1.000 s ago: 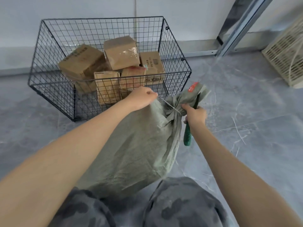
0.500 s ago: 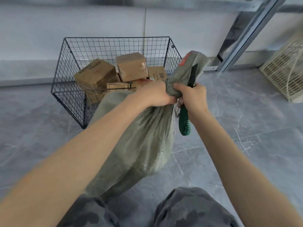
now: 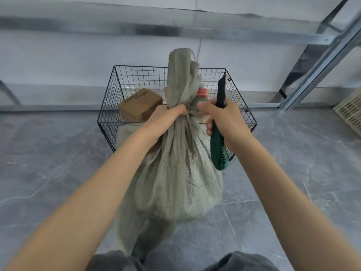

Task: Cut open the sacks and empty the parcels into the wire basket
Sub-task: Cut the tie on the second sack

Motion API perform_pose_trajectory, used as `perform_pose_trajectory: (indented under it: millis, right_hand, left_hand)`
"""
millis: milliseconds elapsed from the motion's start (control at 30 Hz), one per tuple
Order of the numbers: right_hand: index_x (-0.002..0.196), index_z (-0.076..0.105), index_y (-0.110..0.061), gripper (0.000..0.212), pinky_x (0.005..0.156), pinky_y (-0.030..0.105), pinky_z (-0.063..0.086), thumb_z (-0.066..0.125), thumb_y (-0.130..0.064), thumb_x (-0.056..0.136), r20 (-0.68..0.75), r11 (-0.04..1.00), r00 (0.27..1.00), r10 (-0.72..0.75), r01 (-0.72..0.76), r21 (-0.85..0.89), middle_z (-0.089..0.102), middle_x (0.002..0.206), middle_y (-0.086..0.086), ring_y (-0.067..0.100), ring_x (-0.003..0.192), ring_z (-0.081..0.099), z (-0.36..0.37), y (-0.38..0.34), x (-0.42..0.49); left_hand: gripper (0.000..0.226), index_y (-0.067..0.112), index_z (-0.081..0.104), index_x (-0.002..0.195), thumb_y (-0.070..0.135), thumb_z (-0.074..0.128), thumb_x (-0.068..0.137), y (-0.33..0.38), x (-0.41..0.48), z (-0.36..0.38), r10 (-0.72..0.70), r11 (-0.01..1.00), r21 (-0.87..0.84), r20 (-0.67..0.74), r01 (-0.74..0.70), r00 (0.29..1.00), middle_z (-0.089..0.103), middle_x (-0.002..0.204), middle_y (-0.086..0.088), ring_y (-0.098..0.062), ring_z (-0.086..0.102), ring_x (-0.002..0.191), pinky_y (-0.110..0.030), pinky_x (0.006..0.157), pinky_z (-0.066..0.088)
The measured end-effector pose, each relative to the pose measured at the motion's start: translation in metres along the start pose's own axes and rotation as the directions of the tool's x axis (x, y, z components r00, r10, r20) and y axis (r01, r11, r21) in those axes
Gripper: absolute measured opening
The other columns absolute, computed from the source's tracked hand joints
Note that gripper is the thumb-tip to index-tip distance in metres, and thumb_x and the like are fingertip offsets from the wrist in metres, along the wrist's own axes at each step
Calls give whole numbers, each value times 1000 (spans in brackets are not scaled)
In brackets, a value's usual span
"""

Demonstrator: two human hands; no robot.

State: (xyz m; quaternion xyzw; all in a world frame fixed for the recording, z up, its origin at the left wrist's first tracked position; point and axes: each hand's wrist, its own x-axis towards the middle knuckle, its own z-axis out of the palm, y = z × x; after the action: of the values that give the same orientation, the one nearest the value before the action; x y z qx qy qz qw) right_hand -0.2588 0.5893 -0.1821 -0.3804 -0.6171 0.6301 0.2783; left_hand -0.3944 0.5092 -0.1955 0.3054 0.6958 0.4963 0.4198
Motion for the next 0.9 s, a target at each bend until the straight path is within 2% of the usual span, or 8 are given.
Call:
perform_pose_trajectory:
  millis: [233, 333, 433, 533, 600, 700, 800, 900]
  right_hand:
    - [76, 33, -15, 31, 54, 30, 41, 39, 15, 83, 258, 946, 953, 159, -222, 238, 38, 66, 3, 14, 55, 40, 18, 11, -5]
    - [76, 40, -11, 32, 55, 28, 45, 37, 19, 85, 230, 915, 964, 136, -211, 343, 43, 74, 6, 16, 60, 44, 28, 20, -5]
    - [92, 53, -6, 25, 58, 24, 50, 41, 16, 89, 168, 891, 980, 104, -167, 422, 49, 85, 6, 15, 64, 52, 40, 31, -7]
    - [104, 56, -2, 25, 55, 29, 51, 37, 9, 93, 169, 812, 979, 110, -187, 552, 52, 76, 6, 15, 57, 50, 45, 35, -12]
    - [111, 54, -2, 21, 48, 31, 47, 36, -1, 98, 217, 842, 973, 79, -182, 508, 51, 67, 7, 17, 48, 44, 42, 33, -17]
    - [110, 50, -5, 21, 40, 26, 37, 33, -15, 104, 338, 946, 939, 65, -166, 277, 46, 60, 7, 16, 42, 36, 39, 33, -25]
    - [99, 45, -8, 16, 38, 23, 34, 33, -18, 104, 447, 939, 880, 162, -276, 204, 44, 58, 7, 14, 39, 34, 41, 34, -26]
    - [94, 46, -8, 20, 37, 21, 32, 34, -21, 103, 535, 894, 810, 241, -400, 202, 44, 58, 9, 14, 38, 33, 42, 33, -20]
  left_hand:
    - [30, 18, 69, 97, 44, 63, 84, -11, 11, -8, -35, 986, -166, -13, 32, 999, 75, 79, -1, -14, 72, 72, -27, 71, 54]
    - [33, 22, 67, 99, 51, 61, 84, -13, 12, -7, -49, 987, -157, -42, 42, 998, 74, 80, 4, -11, 71, 72, -25, 66, 52]
    - [30, 30, 64, 96, 57, 58, 84, -14, 13, -10, -68, 987, -154, -101, 52, 993, 70, 80, 13, 0, 68, 67, -18, 58, 48]
    - [35, 27, 61, 103, 57, 57, 84, -13, 13, -10, -101, 984, -159, -154, 77, 983, 67, 81, 13, 0, 65, 68, -17, 56, 45]
    - [46, 25, 58, 115, 59, 55, 85, -14, 13, -10, -107, 984, -160, -152, 82, 983, 64, 88, 13, -1, 61, 78, -18, 61, 43]
    - [63, 22, 53, 129, 66, 51, 83, -16, 17, -11, -103, 986, -140, -117, 87, 988, 63, 102, 11, -5, 60, 93, -22, 73, 45]
    - [79, 20, 52, 133, 74, 49, 75, -16, 23, -13, -138, 983, -142, -131, 119, 982, 64, 117, 4, -15, 61, 105, -37, 98, 45]
    - [72, 21, 54, 132, 71, 44, 81, -17, 27, -14, -135, 984, -134, -120, 118, 984, 65, 117, 4, -16, 62, 105, -39, 101, 43]
